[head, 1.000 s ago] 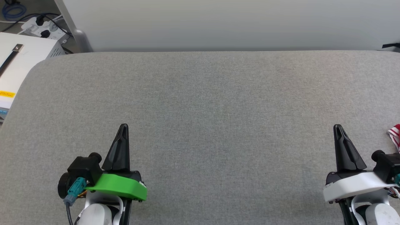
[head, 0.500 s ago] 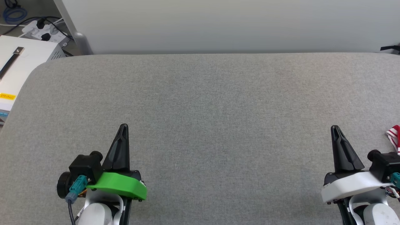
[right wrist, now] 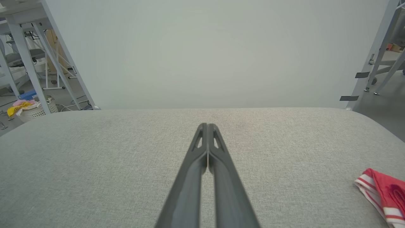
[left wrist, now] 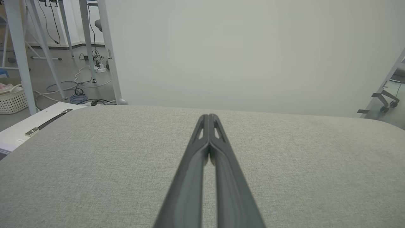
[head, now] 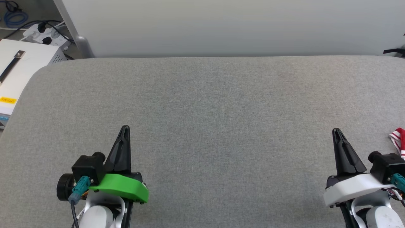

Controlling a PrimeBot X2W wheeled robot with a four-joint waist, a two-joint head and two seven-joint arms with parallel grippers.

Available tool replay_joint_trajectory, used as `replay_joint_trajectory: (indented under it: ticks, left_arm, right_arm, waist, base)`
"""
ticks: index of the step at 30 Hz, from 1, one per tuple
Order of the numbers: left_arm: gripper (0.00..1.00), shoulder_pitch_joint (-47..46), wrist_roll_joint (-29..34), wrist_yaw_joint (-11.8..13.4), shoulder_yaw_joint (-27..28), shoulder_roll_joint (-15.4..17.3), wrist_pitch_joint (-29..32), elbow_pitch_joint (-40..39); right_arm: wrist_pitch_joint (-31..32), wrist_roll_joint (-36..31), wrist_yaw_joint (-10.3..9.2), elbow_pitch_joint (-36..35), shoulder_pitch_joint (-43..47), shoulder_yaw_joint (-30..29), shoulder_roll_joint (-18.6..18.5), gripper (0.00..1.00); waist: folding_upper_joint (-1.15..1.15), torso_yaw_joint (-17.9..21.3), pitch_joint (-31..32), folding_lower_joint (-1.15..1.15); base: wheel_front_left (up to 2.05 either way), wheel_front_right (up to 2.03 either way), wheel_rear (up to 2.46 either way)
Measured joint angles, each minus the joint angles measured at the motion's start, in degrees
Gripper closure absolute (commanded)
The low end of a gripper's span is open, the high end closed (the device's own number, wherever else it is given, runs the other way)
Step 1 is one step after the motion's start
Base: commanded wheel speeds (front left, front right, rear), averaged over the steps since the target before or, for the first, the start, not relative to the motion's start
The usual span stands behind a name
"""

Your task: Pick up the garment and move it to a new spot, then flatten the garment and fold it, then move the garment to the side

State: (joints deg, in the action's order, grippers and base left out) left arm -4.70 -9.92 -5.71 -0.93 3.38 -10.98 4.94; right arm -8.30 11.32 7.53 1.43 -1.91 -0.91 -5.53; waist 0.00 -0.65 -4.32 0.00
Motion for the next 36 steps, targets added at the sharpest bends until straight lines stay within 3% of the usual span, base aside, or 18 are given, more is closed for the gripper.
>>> replay_joint_trajectory:
  ticks: [36]
  left_arm:
    - [1.0, 1.5, 3.7, 2.2, 0.3, 0.0, 4.3, -1.8]
  right_arm:
    - [3.1, -4.1, 0.0, -0.4, 0.4, 0.4, 1.1, 1.0]
  waist:
    - [0.0, 0.3, 1.7, 0.0]
  base:
    - [0.0, 0.0, 0.0]
